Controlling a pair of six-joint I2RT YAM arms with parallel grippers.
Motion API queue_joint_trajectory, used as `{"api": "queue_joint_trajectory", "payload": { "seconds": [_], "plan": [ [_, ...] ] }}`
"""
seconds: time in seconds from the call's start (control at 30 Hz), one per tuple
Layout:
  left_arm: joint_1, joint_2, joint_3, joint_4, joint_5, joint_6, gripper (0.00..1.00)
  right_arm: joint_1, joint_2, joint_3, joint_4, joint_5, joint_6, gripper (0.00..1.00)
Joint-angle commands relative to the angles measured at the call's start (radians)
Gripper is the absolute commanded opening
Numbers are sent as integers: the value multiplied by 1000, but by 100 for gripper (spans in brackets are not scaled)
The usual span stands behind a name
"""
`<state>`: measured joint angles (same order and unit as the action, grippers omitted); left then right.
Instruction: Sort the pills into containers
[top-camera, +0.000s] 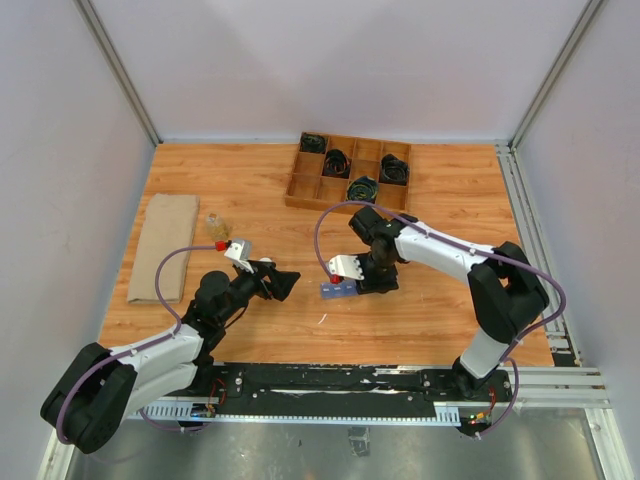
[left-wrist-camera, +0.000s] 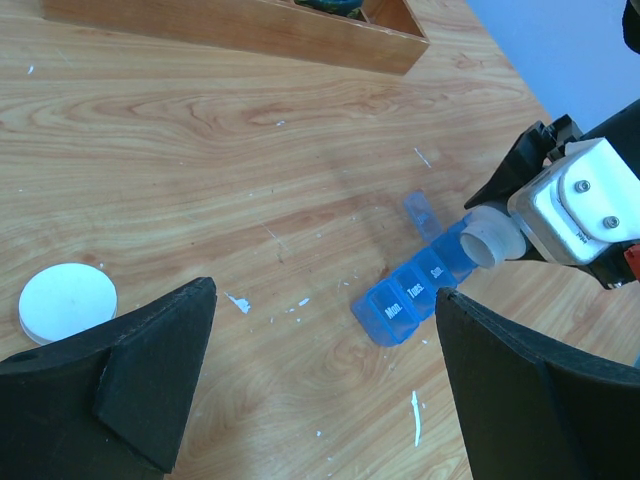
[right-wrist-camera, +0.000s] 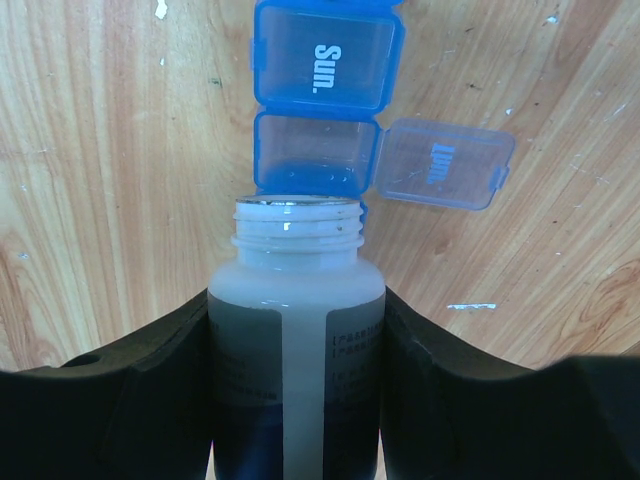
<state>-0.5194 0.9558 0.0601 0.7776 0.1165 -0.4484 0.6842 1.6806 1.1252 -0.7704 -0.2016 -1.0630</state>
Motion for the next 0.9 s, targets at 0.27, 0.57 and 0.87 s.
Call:
{"api": "queue_joint_trajectory", "payload": {
  "seconds": [0.27, 0.57, 0.87],
  "plan": [
    [2, -3, 24, 35, 4, 18, 95, 28, 32, 57, -59, 35, 15, 4],
    [2, -3, 24, 35, 3, 19, 95, 34, 40, 70, -70, 53, 27, 4],
    [3, -5, 23, 35, 5, 18, 95, 44, 49, 86, -82, 69, 37, 4]
  ]
}}
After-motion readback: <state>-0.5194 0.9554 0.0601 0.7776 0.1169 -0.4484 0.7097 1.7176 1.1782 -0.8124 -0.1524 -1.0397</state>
